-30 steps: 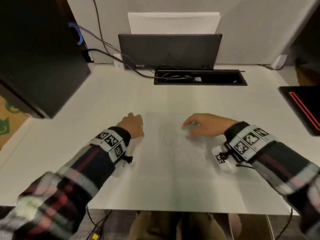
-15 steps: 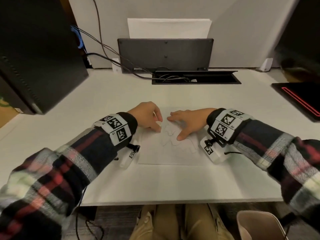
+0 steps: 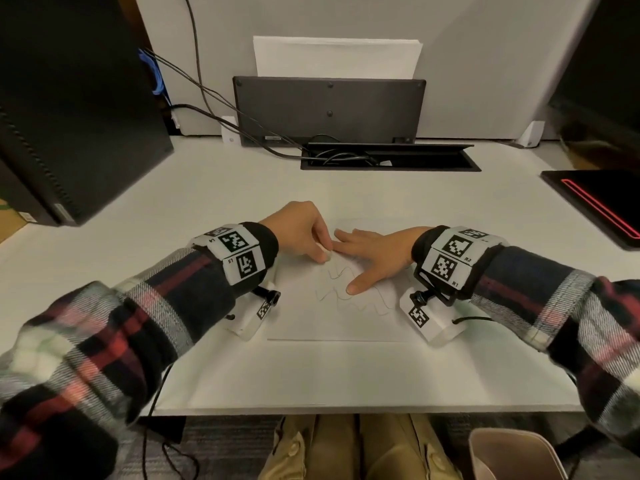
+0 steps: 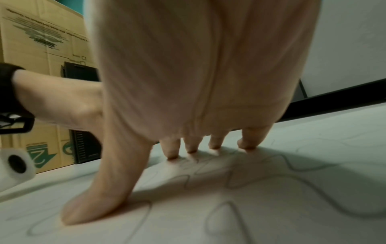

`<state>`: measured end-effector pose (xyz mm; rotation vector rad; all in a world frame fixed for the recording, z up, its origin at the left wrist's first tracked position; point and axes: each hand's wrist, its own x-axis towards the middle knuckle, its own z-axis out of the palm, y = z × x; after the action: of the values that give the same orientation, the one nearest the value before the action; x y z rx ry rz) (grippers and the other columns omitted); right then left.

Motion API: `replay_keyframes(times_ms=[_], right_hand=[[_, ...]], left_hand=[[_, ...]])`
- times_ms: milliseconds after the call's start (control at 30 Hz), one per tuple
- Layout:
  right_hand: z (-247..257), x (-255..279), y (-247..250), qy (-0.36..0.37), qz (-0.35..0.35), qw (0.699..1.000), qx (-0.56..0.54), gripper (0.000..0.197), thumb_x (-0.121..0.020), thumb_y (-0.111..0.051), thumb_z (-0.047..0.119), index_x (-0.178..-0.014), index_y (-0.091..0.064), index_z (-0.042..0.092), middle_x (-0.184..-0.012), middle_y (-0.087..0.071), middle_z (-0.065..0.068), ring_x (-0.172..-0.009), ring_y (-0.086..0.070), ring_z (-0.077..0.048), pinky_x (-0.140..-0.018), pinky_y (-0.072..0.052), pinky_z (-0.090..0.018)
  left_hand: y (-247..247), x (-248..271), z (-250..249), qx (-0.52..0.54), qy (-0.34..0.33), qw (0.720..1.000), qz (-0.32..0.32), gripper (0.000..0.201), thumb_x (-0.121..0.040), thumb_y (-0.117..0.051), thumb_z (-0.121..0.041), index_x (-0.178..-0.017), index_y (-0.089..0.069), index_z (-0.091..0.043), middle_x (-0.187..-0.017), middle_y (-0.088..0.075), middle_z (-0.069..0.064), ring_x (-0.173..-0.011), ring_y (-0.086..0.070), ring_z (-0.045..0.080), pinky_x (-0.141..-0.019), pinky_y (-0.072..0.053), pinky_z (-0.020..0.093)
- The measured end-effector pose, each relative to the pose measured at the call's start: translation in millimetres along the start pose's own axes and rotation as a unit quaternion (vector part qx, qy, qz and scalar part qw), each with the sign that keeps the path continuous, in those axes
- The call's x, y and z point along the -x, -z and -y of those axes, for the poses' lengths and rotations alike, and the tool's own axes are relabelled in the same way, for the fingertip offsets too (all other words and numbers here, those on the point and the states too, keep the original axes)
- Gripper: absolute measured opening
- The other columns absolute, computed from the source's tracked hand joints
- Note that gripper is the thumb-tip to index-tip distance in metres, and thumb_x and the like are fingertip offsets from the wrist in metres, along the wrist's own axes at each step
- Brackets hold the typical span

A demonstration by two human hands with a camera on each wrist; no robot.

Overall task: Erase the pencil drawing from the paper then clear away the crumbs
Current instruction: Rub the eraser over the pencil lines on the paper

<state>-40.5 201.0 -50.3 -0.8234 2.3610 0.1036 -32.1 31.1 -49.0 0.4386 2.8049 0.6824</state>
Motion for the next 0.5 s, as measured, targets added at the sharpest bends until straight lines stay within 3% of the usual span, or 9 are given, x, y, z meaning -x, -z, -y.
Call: replay_keyframes(times_ms=[167,267,400,500], right_hand=[[-3.8,-4.0,-2.0,0.006,0.005,1.0,0.015,0.096,-0.085,-0.051,0.057,-0.146,0.018,0.029,-0.155,0.021,-0.003,-0.143,0.015,-0.027,-0.116,0.001,-0.047],[-5.2,-5.6,-1.9,0.014,0.009,1.0,0.021,0.095,-0.085,-0.051,0.057,-0.145,0.018,0.031,-0.155,0.021,-0.004,-0.143,0.016,-0.028,-0.117,0.002,-0.047],[-6.4,-6.3,-2.1,0.004,0.011,1.0,0.015,0.098,-0.083,-0.052,0.059,-0.145,0.019,0.032,-0.155,0.023,-0.001,-0.143,0.017,-0.026,-0.116,0.002,-0.047],[-6.3,-6.1,-2.0,0.011,0.013,1.0,0.011,0.097,-0.083,-0.054,0.058,-0.145,0.018,0.034,-0.155,0.022,-0.002,-0.143,0.018,-0.026,-0.116,0.002,-0.048]], left_hand=[[2.9,-2.1,-2.4,-0.006,0.007,1.0,-0.008,0.019,-0.076,-0.076,-0.02,-0.094,-0.075,-0.015,-0.069,-0.059,-0.015,-0.065,-0.052,0.0,-0.056,-0.037,0.004],[-0.3,-1.2,-5.7,0.014,-0.001,0.999,0.029,0.016,-0.075,-0.076,-0.019,-0.091,-0.076,-0.016,-0.068,-0.061,-0.018,-0.067,-0.055,-0.001,-0.061,-0.037,0.007],[0.1,-3.3,-2.8,-0.011,0.002,1.0,-0.007,0.015,-0.077,-0.075,-0.019,-0.092,-0.075,-0.015,-0.077,-0.065,-0.008,-0.069,-0.054,0.002,-0.059,-0.037,0.007],[0.2,-1.9,-2.0,0.013,-0.003,0.999,0.039,0.013,-0.075,-0.076,-0.02,-0.088,-0.076,-0.018,-0.074,-0.066,-0.012,-0.07,-0.056,0.0,-0.063,-0.038,0.008]])
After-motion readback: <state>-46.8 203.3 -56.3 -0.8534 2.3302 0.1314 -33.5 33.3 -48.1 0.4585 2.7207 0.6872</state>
